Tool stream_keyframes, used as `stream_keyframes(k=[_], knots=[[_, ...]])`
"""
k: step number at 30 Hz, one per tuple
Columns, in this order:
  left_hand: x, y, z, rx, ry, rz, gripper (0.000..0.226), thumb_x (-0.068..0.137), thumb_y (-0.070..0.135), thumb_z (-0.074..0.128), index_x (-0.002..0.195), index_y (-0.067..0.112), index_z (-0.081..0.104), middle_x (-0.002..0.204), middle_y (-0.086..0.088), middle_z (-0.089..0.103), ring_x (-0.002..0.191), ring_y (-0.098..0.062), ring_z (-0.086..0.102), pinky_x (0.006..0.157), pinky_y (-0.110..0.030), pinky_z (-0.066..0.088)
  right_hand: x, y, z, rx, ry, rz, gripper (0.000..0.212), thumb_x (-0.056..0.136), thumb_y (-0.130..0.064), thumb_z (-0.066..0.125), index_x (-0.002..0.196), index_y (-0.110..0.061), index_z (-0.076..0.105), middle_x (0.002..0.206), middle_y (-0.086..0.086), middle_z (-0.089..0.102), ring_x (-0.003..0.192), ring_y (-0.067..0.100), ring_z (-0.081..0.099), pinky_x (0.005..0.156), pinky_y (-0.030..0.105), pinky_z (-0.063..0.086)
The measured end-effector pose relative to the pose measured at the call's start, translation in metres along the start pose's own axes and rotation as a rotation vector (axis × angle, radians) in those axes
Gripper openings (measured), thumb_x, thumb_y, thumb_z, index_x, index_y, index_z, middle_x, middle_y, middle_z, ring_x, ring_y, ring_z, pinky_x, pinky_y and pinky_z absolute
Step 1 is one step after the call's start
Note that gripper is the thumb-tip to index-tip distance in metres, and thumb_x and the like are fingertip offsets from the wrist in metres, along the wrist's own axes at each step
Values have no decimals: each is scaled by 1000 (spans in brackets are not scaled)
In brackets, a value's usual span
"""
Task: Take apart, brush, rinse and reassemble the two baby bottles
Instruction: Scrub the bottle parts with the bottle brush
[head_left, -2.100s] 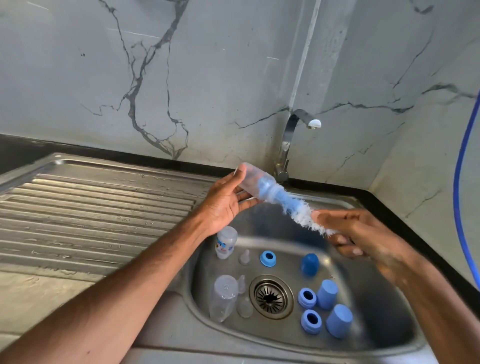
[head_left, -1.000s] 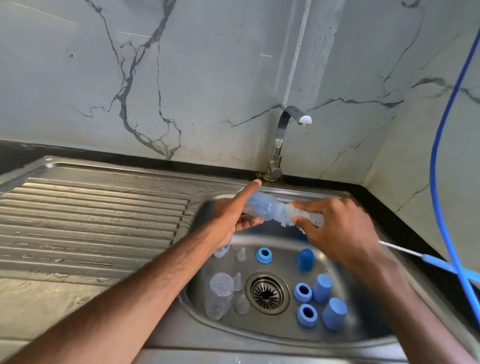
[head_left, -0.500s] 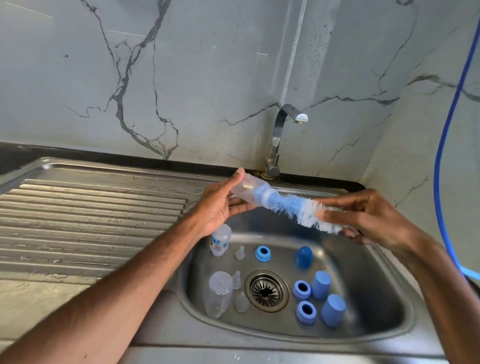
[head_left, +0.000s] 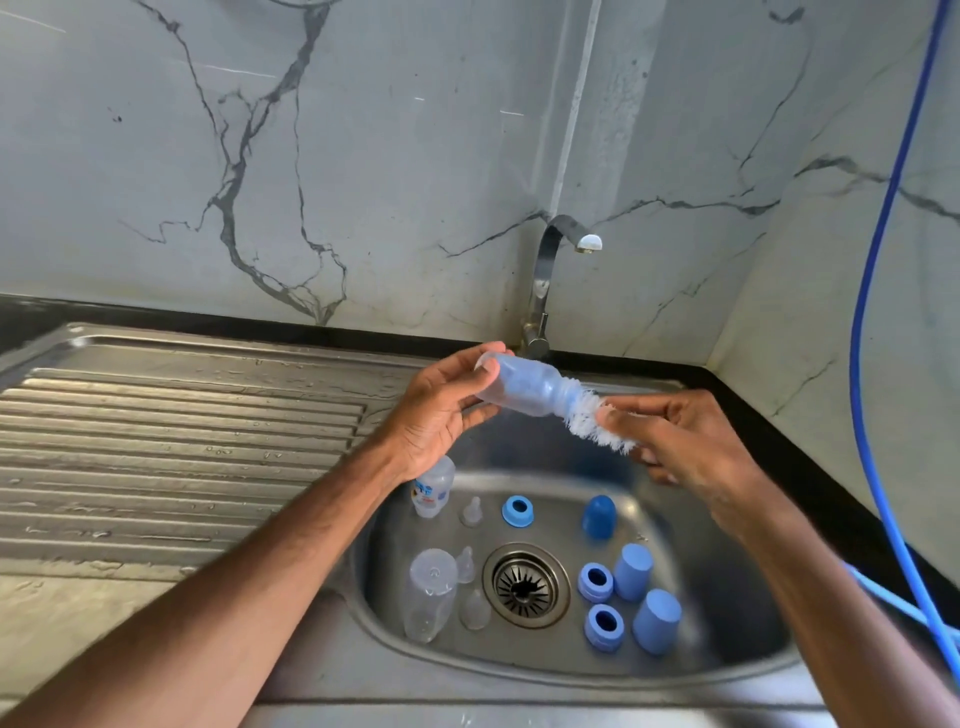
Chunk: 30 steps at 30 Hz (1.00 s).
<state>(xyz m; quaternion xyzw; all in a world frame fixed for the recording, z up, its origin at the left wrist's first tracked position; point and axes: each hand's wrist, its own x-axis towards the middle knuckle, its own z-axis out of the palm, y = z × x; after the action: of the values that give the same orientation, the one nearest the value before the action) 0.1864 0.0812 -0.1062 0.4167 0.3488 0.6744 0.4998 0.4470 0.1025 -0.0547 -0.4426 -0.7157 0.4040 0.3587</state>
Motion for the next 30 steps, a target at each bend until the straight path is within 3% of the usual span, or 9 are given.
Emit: stream_keyframes(k=[3,9,13,17,19,22,26,30], knots=[[1,2,-8,-46,115,15,57,84,26,71,135,3,63,127,-17,70,120,-31,67,97,-38,59,4,0,-17,-71,65,-48,13,86,-34,83,99,-34,83,50,-3,52,44,9,40,46,21,40],[1,-6,2,33,50,-10,50,87,26,70,132,7,66,124,-11,73,114,-24,70,97,-38,58,2,0,-1,-186,68,-94,12,88,-32,81,99,-36,80,50,-11,64,39,1,44,45,20,42],[2,2,-9,-37,151,22,56,80,27,74,131,4,66,123,-16,72,116,-30,70,96,-40,59,5,-2,-23,-160,97,-54,17,85,-34,84,102,-31,82,47,-11,58,38,3,44,44,18,41],[2,-10,-3,84,88,-38,36,92,24,70,126,10,71,121,-11,74,112,-26,72,90,-35,61,-2,-3,1,-457,37,-162,27,87,-36,81,113,-39,76,68,-24,68,54,-6,64,50,16,51],[2,-10,-7,73,120,-39,35,90,24,72,121,9,73,118,-11,75,111,-27,72,87,-36,62,-3,-5,-5,-597,95,-189,30,86,-44,79,116,-46,74,80,-26,70,61,-2,67,57,25,56],[4,-4,-18,38,176,-44,36,91,22,72,122,5,71,117,-12,75,111,-28,72,93,-41,61,-7,-9,-25,-704,240,-289,30,80,-59,76,110,-54,74,69,-24,70,55,2,58,55,25,44],[2,-12,-2,61,125,-119,34,97,22,66,125,3,70,117,-14,75,109,-27,73,87,-36,62,-5,-11,-3,-833,241,-501,31,83,-55,79,113,-48,76,88,-5,80,71,25,69,64,32,48],[3,-2,-11,-18,170,-79,25,97,21,67,115,4,72,106,-10,78,102,-24,75,83,-35,63,-9,-18,-27,-822,361,-517,31,78,-58,81,106,-44,80,85,-3,80,69,27,71,65,34,51]])
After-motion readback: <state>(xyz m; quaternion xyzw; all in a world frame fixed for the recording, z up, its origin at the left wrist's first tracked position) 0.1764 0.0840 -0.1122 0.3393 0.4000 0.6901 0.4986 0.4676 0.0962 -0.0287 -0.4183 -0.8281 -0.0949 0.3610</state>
